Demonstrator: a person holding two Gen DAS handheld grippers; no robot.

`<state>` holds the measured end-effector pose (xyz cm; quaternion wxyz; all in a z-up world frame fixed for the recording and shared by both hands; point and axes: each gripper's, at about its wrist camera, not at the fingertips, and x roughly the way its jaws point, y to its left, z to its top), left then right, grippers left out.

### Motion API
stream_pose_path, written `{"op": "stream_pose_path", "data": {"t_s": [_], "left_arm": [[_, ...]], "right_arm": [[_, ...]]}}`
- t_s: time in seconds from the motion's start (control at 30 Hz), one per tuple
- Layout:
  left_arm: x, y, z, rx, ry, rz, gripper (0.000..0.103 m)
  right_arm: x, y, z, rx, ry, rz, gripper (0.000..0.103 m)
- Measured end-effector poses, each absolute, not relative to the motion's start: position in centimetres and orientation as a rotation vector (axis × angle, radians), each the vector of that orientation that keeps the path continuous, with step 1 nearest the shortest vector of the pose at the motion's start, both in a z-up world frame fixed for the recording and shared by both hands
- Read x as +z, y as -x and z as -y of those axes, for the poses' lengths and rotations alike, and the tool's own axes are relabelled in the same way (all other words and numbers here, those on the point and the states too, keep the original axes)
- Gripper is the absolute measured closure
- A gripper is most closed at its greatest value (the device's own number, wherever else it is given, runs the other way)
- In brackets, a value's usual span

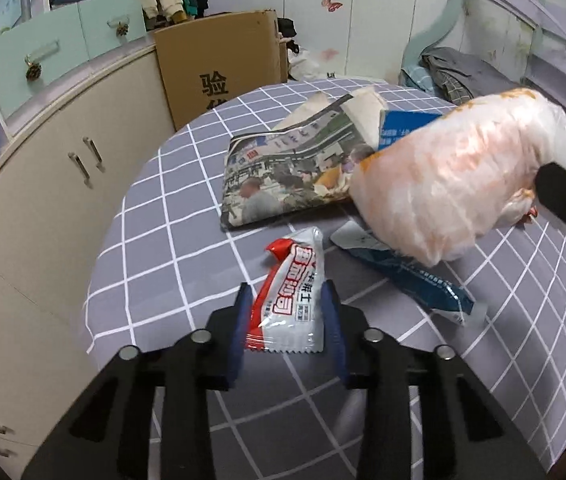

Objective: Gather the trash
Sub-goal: 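Grasp the red-white snack packet with the left tool while the right tool holds the plastic bag, then carry the packet and plastic bag over the wastebasket and open both tools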

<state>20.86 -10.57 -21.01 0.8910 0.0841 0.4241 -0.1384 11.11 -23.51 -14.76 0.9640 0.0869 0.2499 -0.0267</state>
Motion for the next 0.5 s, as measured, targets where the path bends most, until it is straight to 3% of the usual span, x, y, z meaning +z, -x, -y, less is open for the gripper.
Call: {"op": "stream_pose_path", "data": {"t_s": [0.03,0.5], "left_arm": [[-20.9,-20.8,10.3,-0.285,-0.165,-0.879,0.1],[-19.5,-17.8,-0.5,-0.268,0.159,-0.856,0.102]], "right_arm": [[-14.7,-11.1,23.3,-0.052,-0.174,-0.505,0.089],[-13.4,-11.2,17.9,0.034,-0.116,-0.492,0.089]]}}
